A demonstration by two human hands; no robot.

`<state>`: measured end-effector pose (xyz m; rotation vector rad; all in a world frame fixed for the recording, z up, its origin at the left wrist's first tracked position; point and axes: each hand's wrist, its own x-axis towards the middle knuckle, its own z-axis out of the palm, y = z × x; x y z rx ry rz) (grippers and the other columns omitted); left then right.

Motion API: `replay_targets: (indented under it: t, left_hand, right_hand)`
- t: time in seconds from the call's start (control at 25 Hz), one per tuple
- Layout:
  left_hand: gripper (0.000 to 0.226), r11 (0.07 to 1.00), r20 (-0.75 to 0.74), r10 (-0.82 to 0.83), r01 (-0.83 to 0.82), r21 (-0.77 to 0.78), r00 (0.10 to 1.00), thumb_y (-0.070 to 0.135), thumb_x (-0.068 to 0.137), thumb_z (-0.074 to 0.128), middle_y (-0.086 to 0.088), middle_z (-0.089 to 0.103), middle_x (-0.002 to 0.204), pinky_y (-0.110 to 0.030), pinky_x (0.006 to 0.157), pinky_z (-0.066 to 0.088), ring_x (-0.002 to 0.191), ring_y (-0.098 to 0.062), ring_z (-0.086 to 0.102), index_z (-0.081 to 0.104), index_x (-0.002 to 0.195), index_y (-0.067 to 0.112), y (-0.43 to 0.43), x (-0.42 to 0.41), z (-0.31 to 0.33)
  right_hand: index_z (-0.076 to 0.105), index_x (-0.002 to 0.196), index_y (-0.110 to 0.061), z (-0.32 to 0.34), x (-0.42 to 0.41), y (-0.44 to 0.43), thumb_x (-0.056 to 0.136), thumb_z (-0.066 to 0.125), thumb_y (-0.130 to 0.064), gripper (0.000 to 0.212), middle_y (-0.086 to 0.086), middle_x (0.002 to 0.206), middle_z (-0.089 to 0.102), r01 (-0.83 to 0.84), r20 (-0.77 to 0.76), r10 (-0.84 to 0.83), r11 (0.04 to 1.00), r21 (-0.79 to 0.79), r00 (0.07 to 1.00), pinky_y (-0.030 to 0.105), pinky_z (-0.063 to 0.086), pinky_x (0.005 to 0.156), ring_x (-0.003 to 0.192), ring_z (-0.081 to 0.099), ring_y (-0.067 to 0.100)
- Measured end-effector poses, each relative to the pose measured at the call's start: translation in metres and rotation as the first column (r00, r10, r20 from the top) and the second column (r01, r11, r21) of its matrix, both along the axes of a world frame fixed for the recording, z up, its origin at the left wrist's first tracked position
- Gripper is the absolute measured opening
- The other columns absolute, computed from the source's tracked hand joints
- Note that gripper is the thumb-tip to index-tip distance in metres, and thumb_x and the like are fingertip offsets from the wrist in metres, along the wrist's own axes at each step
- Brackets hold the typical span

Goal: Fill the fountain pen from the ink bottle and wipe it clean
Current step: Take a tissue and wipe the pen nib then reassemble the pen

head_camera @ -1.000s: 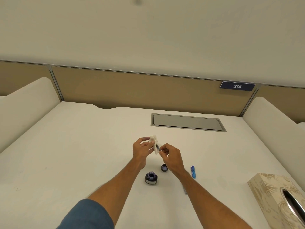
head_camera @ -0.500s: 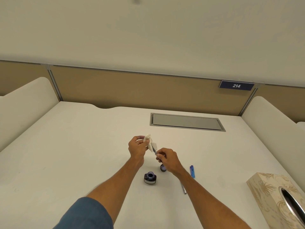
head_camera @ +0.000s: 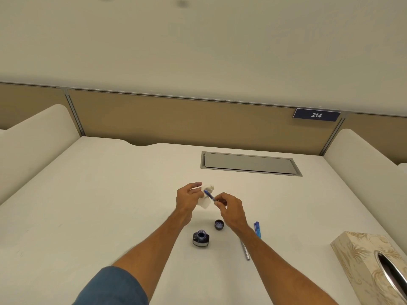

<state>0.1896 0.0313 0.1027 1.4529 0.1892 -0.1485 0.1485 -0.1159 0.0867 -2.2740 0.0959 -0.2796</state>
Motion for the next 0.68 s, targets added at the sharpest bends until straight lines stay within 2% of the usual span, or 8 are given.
replay_targets:
  t: [0.16, 0.2, 0.28, 0.36, 0.44, 0.56, 0.68]
  left_hand:
    - [0.024, 0.989, -0.033, -0.051, 0.046, -0.143, 0.998, -0.005, 0.089, 0.054, -0.009, 0.067, 0.088, -0.026, 0.075, 0.055, 0.068, -0.008, 0.064, 0.066, 0.109, 0.001, 0.001, -0.006, 0.005]
    - [0.029, 0.984, -0.033, -0.066, 0.060, -0.169, 0.997, -0.009, 0.089, 0.049, -0.009, 0.068, 0.090, -0.024, 0.075, 0.054, 0.071, -0.008, 0.066, 0.065, 0.111, -0.001, 0.000, -0.008, 0.004]
    - [0.040, 0.962, -0.047, -0.081, 0.066, -0.263, 0.996, -0.016, 0.085, 0.037, -0.012, 0.068, 0.104, -0.026, 0.079, 0.054, 0.090, -0.019, 0.066, 0.063, 0.114, -0.005, -0.001, -0.008, 0.004]
    - [0.043, 0.932, -0.073, -0.075, 0.044, -0.359, 0.995, -0.017, 0.085, 0.033, -0.013, 0.068, 0.107, -0.028, 0.082, 0.054, 0.097, -0.025, 0.063, 0.061, 0.115, -0.008, -0.002, -0.008, 0.004]
    - [0.038, 0.918, -0.062, -0.080, 0.049, -0.394, 0.995, -0.016, 0.087, 0.040, -0.011, 0.070, 0.104, -0.026, 0.082, 0.056, 0.097, -0.023, 0.065, 0.063, 0.115, -0.006, -0.002, -0.008, 0.003]
    - [0.029, 0.916, 0.005, -0.109, 0.102, -0.387, 0.994, -0.010, 0.086, 0.059, -0.007, 0.074, 0.098, -0.018, 0.076, 0.057, 0.091, -0.016, 0.070, 0.066, 0.111, 0.002, -0.001, -0.011, 0.002]
    - [0.028, 0.939, 0.024, -0.115, 0.116, -0.325, 0.993, -0.002, 0.084, 0.068, -0.010, 0.073, 0.101, -0.023, 0.077, 0.057, 0.092, -0.020, 0.069, 0.065, 0.111, 0.004, -0.001, -0.011, 0.003]
  right_hand:
    - [0.067, 0.092, -0.012, -0.002, 0.001, 0.002, 0.089, 0.063, -0.014, 0.006, 0.002, 0.084, 0.071, 0.021, -0.006, -0.021, 1.000, 0.008, 1.000, 0.029, 0.053, 0.072, 0.075, 0.064, 0.016]
    - [0.066, 0.092, -0.012, -0.002, 0.002, 0.003, 0.088, 0.063, -0.014, 0.006, 0.002, 0.084, 0.071, 0.023, -0.004, -0.023, 1.000, 0.014, 1.000, 0.030, 0.054, 0.072, 0.075, 0.064, 0.016]
    - [0.066, 0.093, -0.011, -0.001, 0.003, 0.005, 0.088, 0.063, -0.014, 0.006, 0.003, 0.084, 0.070, 0.024, -0.004, -0.024, 0.999, 0.030, 1.000, 0.029, 0.054, 0.073, 0.075, 0.064, 0.016]
    - [0.066, 0.094, -0.009, 0.001, 0.005, 0.006, 0.088, 0.063, -0.012, 0.007, 0.005, 0.086, 0.071, 0.028, -0.014, -0.027, 0.998, 0.048, 1.000, 0.024, 0.051, 0.071, 0.076, 0.064, 0.016]
    - [0.066, 0.095, -0.007, 0.002, 0.005, 0.007, 0.088, 0.064, -0.011, 0.008, 0.007, 0.088, 0.071, 0.026, -0.011, -0.026, 0.997, 0.067, 1.000, 0.016, 0.047, 0.068, 0.076, 0.064, 0.017]
    - [0.067, 0.095, -0.005, 0.004, 0.004, 0.007, 0.088, 0.064, -0.010, 0.009, 0.008, 0.087, 0.072, 0.009, 0.006, -0.010, 0.996, 0.093, 1.000, 0.007, 0.042, 0.063, 0.073, 0.063, 0.016]
    - [0.067, 0.096, -0.006, 0.006, 0.003, 0.008, 0.087, 0.067, -0.013, 0.012, 0.004, 0.085, 0.070, -0.019, 0.004, 0.019, 0.995, 0.097, 1.000, 0.007, 0.044, 0.064, 0.071, 0.061, 0.012]
